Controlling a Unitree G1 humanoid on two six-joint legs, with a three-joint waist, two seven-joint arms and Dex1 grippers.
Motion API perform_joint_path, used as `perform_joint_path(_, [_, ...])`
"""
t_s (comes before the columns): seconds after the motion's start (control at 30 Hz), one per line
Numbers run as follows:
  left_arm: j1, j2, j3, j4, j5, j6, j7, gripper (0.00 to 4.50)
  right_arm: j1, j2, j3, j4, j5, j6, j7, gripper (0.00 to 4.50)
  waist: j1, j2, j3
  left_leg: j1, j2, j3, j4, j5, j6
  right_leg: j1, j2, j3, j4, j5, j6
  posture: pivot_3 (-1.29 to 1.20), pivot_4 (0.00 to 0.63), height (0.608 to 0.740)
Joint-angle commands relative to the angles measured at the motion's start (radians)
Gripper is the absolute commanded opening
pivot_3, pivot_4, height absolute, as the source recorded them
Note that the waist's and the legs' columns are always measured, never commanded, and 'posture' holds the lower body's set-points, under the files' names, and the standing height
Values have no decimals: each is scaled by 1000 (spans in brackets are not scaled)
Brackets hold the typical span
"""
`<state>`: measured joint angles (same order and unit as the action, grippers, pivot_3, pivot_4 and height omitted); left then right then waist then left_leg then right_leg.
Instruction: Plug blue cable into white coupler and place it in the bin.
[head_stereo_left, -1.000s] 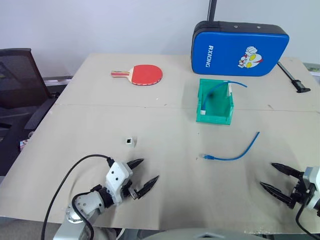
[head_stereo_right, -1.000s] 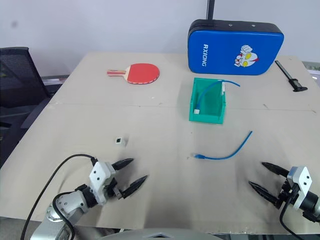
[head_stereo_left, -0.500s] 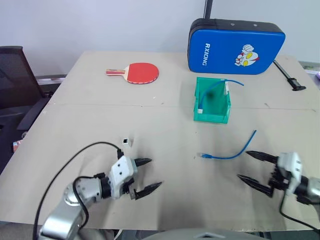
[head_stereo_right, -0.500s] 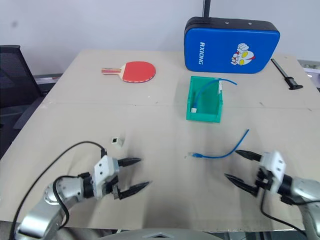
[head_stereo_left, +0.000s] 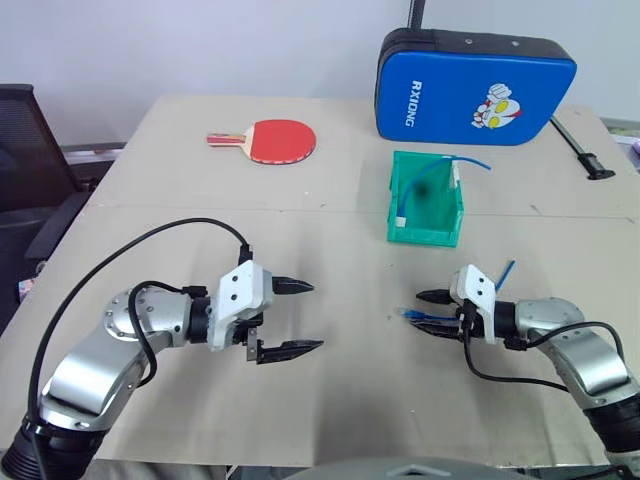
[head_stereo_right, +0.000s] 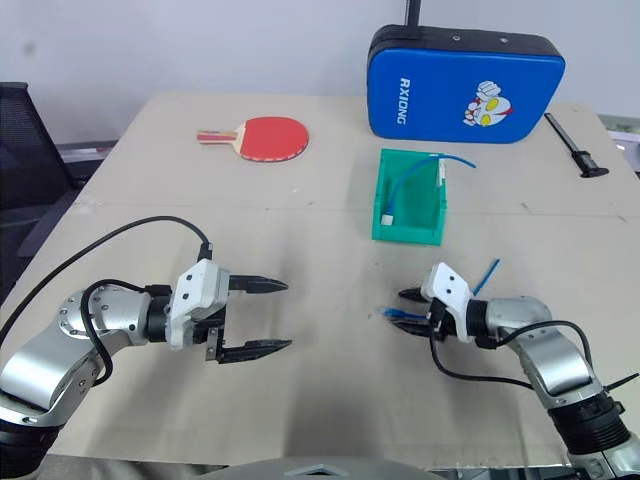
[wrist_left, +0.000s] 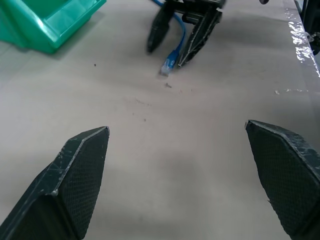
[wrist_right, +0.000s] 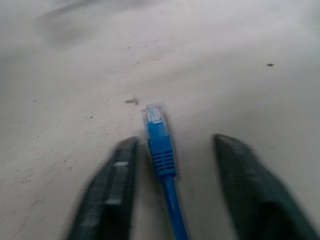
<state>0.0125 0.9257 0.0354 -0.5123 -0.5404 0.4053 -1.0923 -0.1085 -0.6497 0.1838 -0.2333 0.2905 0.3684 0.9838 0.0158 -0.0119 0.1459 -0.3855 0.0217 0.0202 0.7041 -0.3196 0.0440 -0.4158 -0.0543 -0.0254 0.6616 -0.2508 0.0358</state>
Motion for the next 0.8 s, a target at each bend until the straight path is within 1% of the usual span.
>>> perform_joint_path(0.03, [0,13,33,-71,-16,20,16,4500,-6,-20,-8,-25,1,-6,17,366,-1,0,0,0,0,0,0,0,0,0,0,0,0,0,0,0,150,681])
perform_joint_path(0.07, [0,12,34,-75,-18,26,19,4500,-9,-19,-8,-27,3,-5,17,26,-2,0,0,0,0,0,0,0,0,0,0,0,0,0,0,0,150,681])
perform_joint_path(0.13, [-6,9,37,-78,-22,37,25,4500,-25,-8,-4,-28,5,2,12,26,-2,0,0,1,0,1,0,0,-1,1,-1,1,0,0,0,0,150,681])
perform_joint_path(0.27, [-47,-6,48,-55,-46,72,48,4500,-135,53,50,23,-26,-18,11,26,-6,-1,1,2,1,1,0,1,-1,1,0,1,1,0,0,0,150,681])
perform_joint_path(0.37, [-60,-9,55,-37,-45,78,49,4500,-252,110,109,110,-74,-48,23,26,-7,-1,1,2,1,0,0,2,-3,1,2,0,2,0,0,0,150,681])
perform_joint_path(0.47, [-60,-10,57,-24,-38,73,46,4500,-363,176,151,238,-123,-87,13,26,-5,-1,2,2,1,0,0,2,-4,1,4,0,2,0,0,0,150,681])
perform_joint_path(0.57, [-57,-11,64,-8,-30,67,48,4500,-436,217,173,361,-166,-146,16,26,-3,-1,2,1,0,0,0,4,-7,0,4,0,2,1,0,0,150,681])
perform_joint_path(0.6, [-56,-10,67,-3,-30,72,52,4500,-448,221,174,390,-176,-165,20,377,-1,-1,2,1,0,0,0,4,-7,0,3,0,2,1,0,0,150,681])
perform_joint_path(0.63, [-54,-9,69,2,-28,75,55,4500,-457,222,174,412,-184,-182,25,841,0,-1,2,0,0,-1,0,4,-7,0,3,-1,2,1,0,0,150,681])
perform_joint_path(0.67, [-54,-8,70,6,-27,74,54,4500,-460,219,173,425,-187,-193,32,1095,0,-1,2,-1,-1,-2,0,4,-7,-1,2,-2,1,1,0,0,150,681])
perform_joint_path(0.7, [-54,-7,71,11,-27,72,52,4500,-460,213,171,430,-187,-199,42,1553,-1,-1,2,-1,-1,-2,0,4,-7,-1,2,-2,1,1,0,0,150,681])
perform_joint_path(0.73, [-57,-6,70,17,-26,73,51,4500,-455,206,165,425,-181,-203,52,2125,-2,-1,2,-3,-1,-2,0,4,-7,-2,1,-3,1,1,0,0,150,681])
perform_joint_path(0.8, [-71,-6,62,31,-24,80,53,4500,-440,198,143,401,-163,-202,59,3052,-4,-1,2,-5,-1,-2,0,4,-7,-4,1,-3,1,1,0,0,150,681])
